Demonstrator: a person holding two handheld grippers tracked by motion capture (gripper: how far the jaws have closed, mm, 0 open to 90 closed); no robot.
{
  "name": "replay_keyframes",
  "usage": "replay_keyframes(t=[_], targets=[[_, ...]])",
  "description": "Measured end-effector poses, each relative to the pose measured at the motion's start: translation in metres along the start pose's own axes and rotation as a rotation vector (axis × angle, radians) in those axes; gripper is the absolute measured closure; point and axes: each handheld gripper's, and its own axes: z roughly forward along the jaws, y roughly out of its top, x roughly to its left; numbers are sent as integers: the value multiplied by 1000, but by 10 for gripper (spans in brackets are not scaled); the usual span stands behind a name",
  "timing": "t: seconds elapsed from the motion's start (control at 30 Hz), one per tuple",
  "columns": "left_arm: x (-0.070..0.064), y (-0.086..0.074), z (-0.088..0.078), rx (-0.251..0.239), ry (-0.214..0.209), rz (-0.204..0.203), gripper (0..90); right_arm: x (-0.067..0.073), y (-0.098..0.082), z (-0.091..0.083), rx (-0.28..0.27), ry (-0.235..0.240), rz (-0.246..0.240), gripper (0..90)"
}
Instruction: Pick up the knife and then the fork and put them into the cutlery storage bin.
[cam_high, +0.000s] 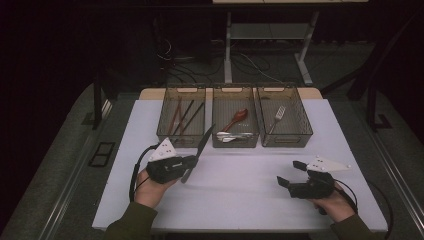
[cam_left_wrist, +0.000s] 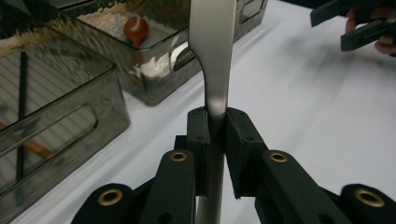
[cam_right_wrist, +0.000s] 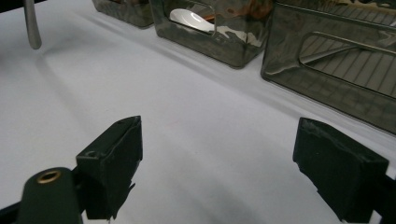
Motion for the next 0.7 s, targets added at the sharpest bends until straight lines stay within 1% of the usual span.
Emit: replay_keyframes(t=[0.07,0.13,0.2,0.23,0.27,0.3,0.37,0.4,0.47,0.53,0.6,0.7], targets=[[-4,2,2,-7,-5,-6,800,2,3,0,-1,10,-9,161],[-8,5,4,-11,-15,-7,800,3,8,-1,-1,30,-3,160],[-14,8,7,-19,-22,-3,800,5,12,-2,-3,39,-5,160],[-17,9,9,-17,-26,5,800,6,14,-2,-8,35,-11,160],[-20,11,11,-15,-30,9,800,7,16,-2,-13,44,-11,160],[-22,12,13,-16,-34,15,800,8,17,-2,-21,57,-6,160],[-28,15,17,-19,-41,20,800,9,20,-3,-35,65,10,161],[-30,16,18,-18,-46,23,800,10,22,-3,-37,71,11,162],[-35,17,22,-20,-48,26,800,13,24,-2,-36,80,11,189],[-38,19,25,-24,-57,31,800,14,26,-1,-39,86,12,194],[-42,20,29,-26,-60,34,800,16,28,0,-41,95,11,230],[-47,22,34,-26,-62,38,800,19,33,2,-37,106,12,246]])
